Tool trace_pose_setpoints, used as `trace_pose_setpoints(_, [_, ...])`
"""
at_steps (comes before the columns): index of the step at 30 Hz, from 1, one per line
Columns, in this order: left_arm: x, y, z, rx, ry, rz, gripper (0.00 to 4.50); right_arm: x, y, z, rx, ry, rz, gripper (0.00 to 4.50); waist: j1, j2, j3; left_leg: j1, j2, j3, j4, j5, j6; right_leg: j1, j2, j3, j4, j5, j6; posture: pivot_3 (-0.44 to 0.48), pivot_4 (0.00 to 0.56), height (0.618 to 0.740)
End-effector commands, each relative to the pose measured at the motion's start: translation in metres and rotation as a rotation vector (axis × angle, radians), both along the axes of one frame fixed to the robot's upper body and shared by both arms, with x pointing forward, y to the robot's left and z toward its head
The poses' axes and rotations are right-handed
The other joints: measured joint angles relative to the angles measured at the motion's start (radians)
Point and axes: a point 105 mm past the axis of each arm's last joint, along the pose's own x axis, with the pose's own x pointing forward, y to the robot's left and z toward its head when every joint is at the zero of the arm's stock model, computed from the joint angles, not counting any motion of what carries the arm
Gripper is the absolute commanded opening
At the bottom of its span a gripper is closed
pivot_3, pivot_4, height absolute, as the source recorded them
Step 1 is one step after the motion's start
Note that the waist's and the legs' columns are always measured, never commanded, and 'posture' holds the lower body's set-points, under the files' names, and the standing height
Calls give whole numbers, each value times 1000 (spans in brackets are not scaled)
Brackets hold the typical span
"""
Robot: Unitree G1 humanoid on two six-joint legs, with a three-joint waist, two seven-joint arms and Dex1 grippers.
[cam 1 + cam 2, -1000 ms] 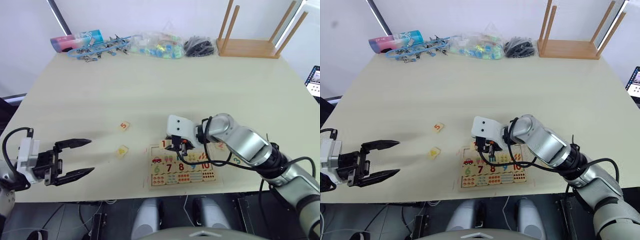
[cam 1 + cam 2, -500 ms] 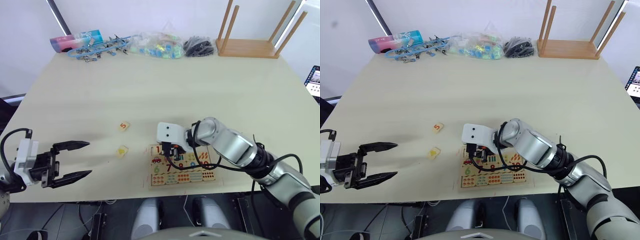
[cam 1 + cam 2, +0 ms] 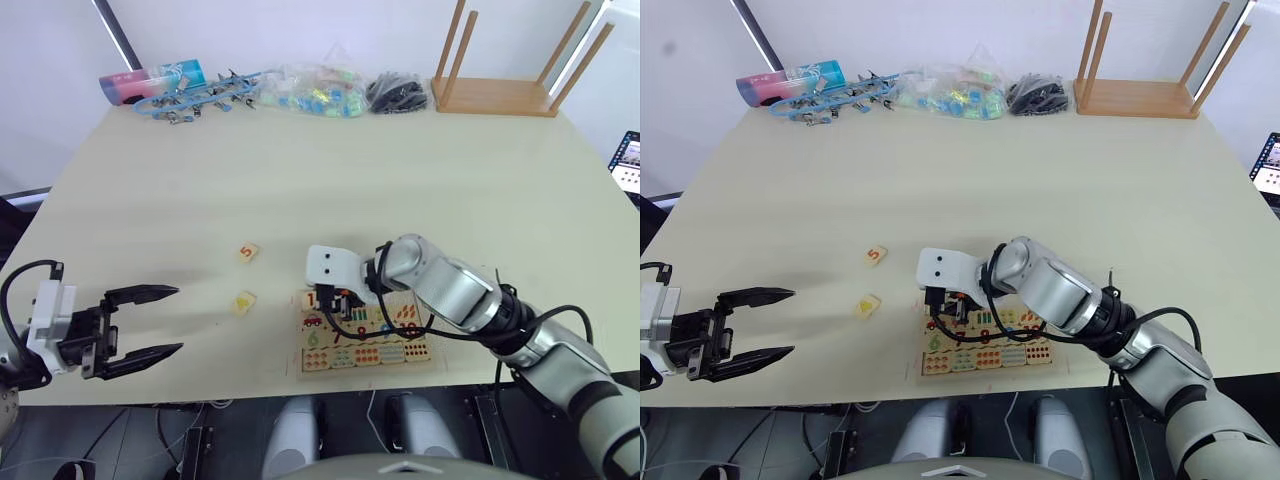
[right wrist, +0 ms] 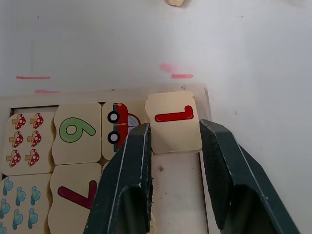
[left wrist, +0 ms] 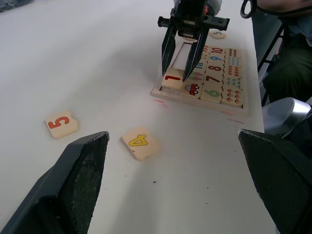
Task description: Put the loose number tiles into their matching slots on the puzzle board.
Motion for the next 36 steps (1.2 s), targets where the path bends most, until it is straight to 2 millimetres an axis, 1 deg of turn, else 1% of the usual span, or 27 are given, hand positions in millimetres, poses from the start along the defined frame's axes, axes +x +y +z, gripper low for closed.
trace_pose_setpoints(1, [-1, 2, 8, 11, -26, -23, 4500, 0, 5, 10, 14, -37, 23, 875, 0, 0, 0, 0, 0, 0, 0, 0, 0, 0, 0, 0, 0, 0, 0, 0, 150, 737])
trace_pose_setpoints(6, [-1, 2, 8, 9, -27, -21, 4500, 3, 4, 9, -1, -42, 5, 875, 0, 0, 0, 0, 0, 0, 0, 0, 0, 0, 0, 0, 0, 0, 0, 0, 150, 737])
trace_pose_setpoints(21, [-2, 4, 6, 8, -26, -16, 4500, -5, 6, 4, -20, -21, 39, 875, -1, 0, 0, 0, 0, 1, -1, 0, 0, -1, 0, -1, 0, 0, 0, 0, 150, 737])
trace_pose_setpoints(35, [-4, 8, 3, 11, -21, 0, 4500, -4, 8, 3, -21, -24, 42, 875, -2, 0, 0, 0, 0, 1, -1, 0, 0, -2, 0, -1, 0, 0, -1, 0, 150, 737])
trace_pose_setpoints(36, [-4, 8, 3, 12, -21, 2, 4500, -4, 8, 3, -21, -25, 44, 1375, -2, 0, 0, 0, 0, 1, -1, 0, 0, -2, 0, -1, 0, 0, -1, 0, 150, 737])
